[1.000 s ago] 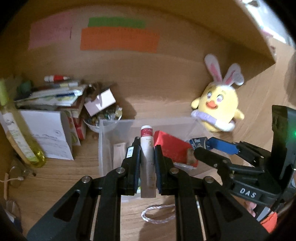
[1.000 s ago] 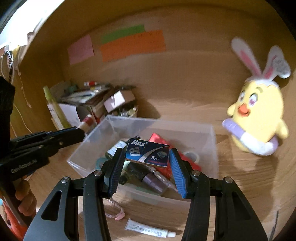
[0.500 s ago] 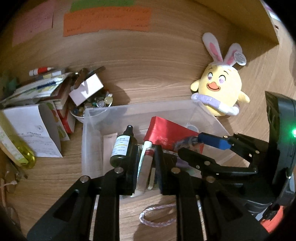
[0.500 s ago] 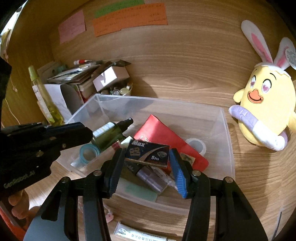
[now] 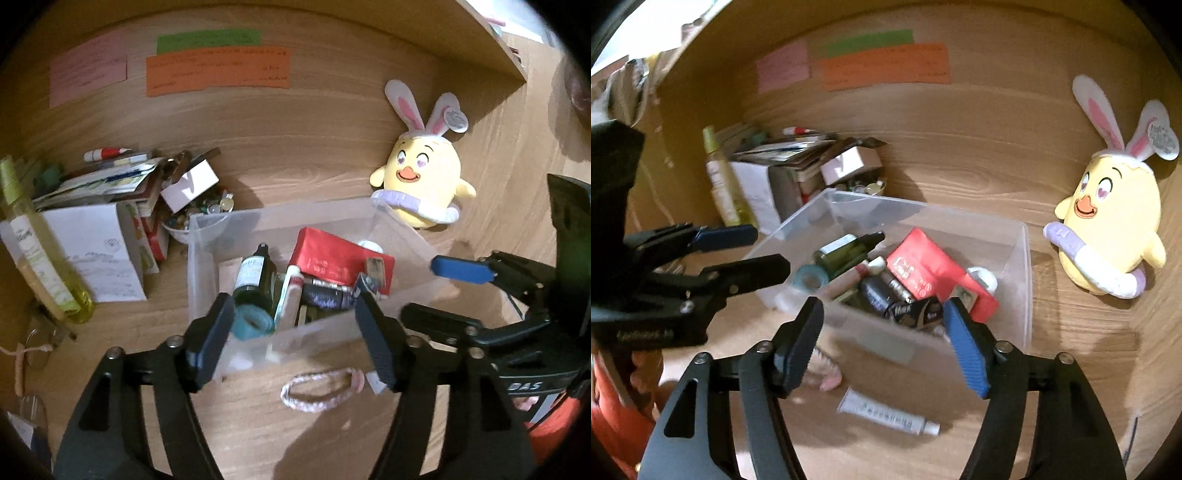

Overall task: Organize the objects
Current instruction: 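Lower the red-capped tube and Max box into the box and open both grippers, then grasp the white ointment tube with the right gripper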

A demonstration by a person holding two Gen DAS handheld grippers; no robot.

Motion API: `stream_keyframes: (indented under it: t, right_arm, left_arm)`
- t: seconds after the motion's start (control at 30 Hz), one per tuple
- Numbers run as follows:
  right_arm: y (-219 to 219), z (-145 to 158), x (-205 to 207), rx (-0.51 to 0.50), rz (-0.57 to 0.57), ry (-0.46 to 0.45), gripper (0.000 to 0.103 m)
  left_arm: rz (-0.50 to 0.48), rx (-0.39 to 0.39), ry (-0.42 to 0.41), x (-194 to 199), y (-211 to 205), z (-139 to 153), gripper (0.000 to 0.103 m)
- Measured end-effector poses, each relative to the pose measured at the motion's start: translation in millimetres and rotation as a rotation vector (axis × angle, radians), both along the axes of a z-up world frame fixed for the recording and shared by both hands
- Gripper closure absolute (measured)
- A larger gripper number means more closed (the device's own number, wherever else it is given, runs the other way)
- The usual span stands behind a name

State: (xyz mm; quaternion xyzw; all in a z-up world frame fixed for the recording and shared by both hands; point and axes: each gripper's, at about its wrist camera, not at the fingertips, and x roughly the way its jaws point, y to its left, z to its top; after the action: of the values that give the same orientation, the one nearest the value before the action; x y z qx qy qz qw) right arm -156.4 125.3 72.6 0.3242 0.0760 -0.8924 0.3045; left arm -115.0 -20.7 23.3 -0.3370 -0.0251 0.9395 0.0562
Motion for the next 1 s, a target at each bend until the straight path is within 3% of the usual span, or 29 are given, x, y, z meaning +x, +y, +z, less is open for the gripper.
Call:
stream_keyframes:
  t: [0.2,0.47,0.7,0.8,0.87,1.0]
  right_arm:
    - [7,-15,18,0.033,0.033,-0.032,0.034]
    - [-9,-61,15,0.199,0.116,-0.101,0.032]
    - [-10,-84,-4,0.244,0.127,-0.169,0.034]
    - [-3,-83,-4,0.232,0.118,-0.167,0.054]
    - [3,-82,-2,0.220,0.120,-0.174,0.074]
    - [14,-82,6,0.210,0.109,-0.176,0.088]
  left_arm:
    - [-0.005,-0.019,-0.040,19,1,-15,0.023]
    - [-0.037,-0.037,-0.192,19,3,-58,0.021]
    - [-0.095,-0.013,-0.275,4,12,-76,0.021]
    - [-0.127,-0.014,-0.302,-4,20,-80,0.020]
    - [-0.142,-0.027,-0.319,-10,27,-83,0.020]
    - [-0.148,-0.053,-0.331,-18,36,-89,0.020]
